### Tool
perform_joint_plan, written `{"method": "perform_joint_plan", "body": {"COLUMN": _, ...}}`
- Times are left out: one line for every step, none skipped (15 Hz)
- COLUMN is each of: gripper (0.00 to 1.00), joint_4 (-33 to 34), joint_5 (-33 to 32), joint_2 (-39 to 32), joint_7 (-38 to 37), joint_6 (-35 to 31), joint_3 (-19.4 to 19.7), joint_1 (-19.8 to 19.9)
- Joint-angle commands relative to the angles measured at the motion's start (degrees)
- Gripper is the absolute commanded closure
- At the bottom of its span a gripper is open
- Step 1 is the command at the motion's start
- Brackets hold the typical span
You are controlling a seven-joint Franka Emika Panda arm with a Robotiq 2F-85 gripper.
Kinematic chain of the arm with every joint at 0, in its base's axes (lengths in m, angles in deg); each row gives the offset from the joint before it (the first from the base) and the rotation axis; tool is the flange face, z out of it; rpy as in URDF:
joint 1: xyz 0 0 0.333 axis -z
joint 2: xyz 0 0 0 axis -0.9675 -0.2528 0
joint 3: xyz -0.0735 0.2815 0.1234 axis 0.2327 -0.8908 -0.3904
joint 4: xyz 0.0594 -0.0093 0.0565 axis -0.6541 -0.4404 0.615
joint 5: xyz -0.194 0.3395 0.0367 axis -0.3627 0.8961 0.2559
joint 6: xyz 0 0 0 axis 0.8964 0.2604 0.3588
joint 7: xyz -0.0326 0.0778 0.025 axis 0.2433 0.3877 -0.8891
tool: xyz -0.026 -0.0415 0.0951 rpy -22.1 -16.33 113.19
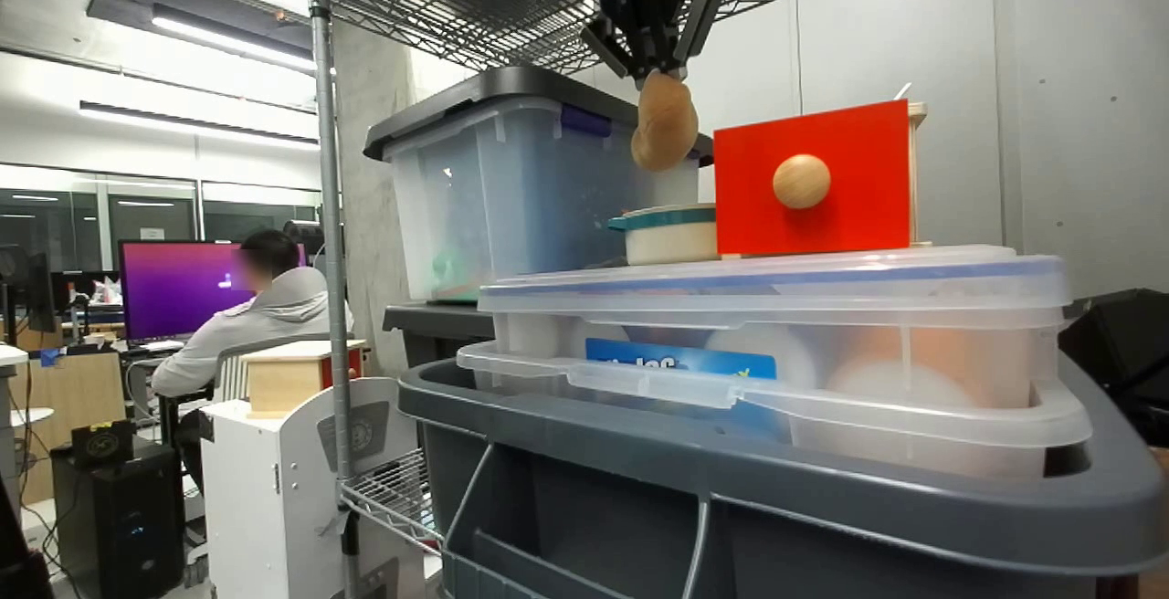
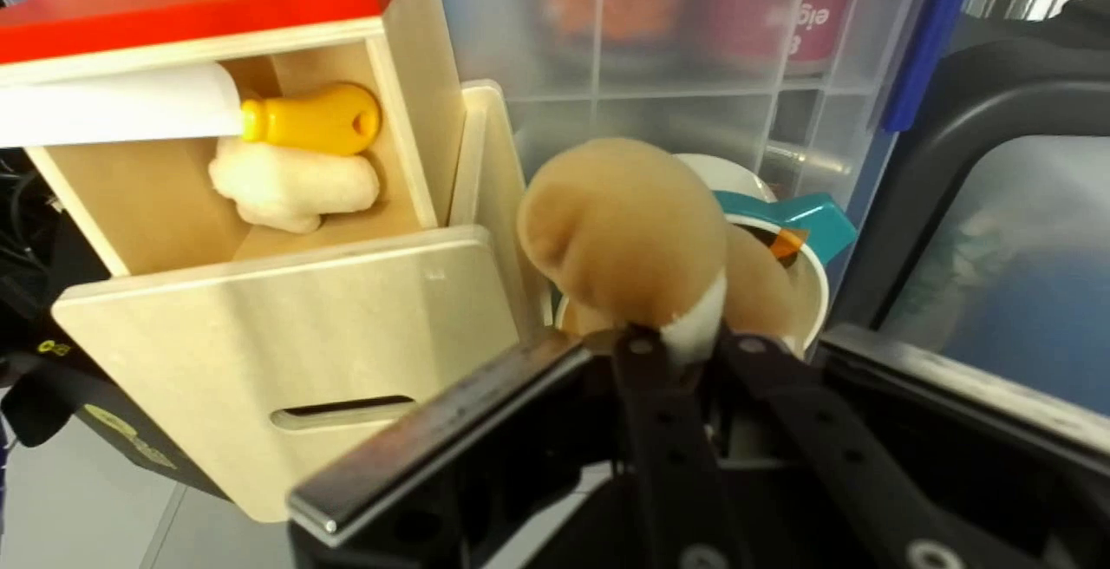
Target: Put the brown and orange plushies in the open drawer
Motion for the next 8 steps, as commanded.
{"method": "perform_joint_plan", "body": {"gripper": 0.97, "joint_4": -1.57, "joint_5": 1.95, "joint_2": 2.26, "joint_7": -0.60, "joint_6": 1.58, "joint_3": 0.59, "joint_1": 0.12}}
{"method": "perform_joint_plan", "body": {"gripper": 0.97, "joint_4": -2.25, "joint_5": 2.12, "joint_2": 2.92, "joint_7": -0.71, "joint_6": 1.56, "joint_3": 0.69, "joint_1": 0.14}}
{"method": "perform_joint_plan", "body": {"gripper": 0.97, "joint_4": -2.92, "joint_5": 2.05, "joint_2": 3.46, "joint_7": -0.99, "joint_6": 1.32, "joint_3": 0.80, "joint_1": 0.14}}
{"method": "perform_joint_plan", "body": {"gripper": 0.97, "joint_4": -3.58, "joint_5": 2.10, "joint_2": 4.03, "joint_7": -1.31, "joint_6": 1.46, "joint_3": 0.91, "joint_1": 0.13}}
{"method": "perform_joint_plan", "body": {"gripper": 0.97, "joint_4": -4.15, "joint_5": 2.22, "joint_2": 4.56, "joint_7": -1.54, "joint_6": 1.43, "joint_3": 1.03, "joint_1": 0.14}}
{"method": "perform_joint_plan", "body": {"gripper": 0.97, "joint_4": -5.08, "joint_5": 2.36, "joint_2": 5.48, "joint_7": -1.74, "joint_6": 1.49, "joint_3": 1.17, "joint_1": 0.17}}
{"method": "perform_joint_plan", "body": {"gripper": 0.97, "joint_4": -5.72, "joint_5": 2.38, "joint_2": 6.24, "joint_7": -2.03, "joint_6": 1.49, "joint_3": 1.31, "joint_1": 0.18}}
{"method": "perform_joint_plan", "body": {"gripper": 0.97, "joint_4": -6.49, "joint_5": 2.18, "joint_2": 7.21, "joint_7": -2.55, "joint_6": 1.60, "joint_3": 1.52, "joint_1": 0.26}}
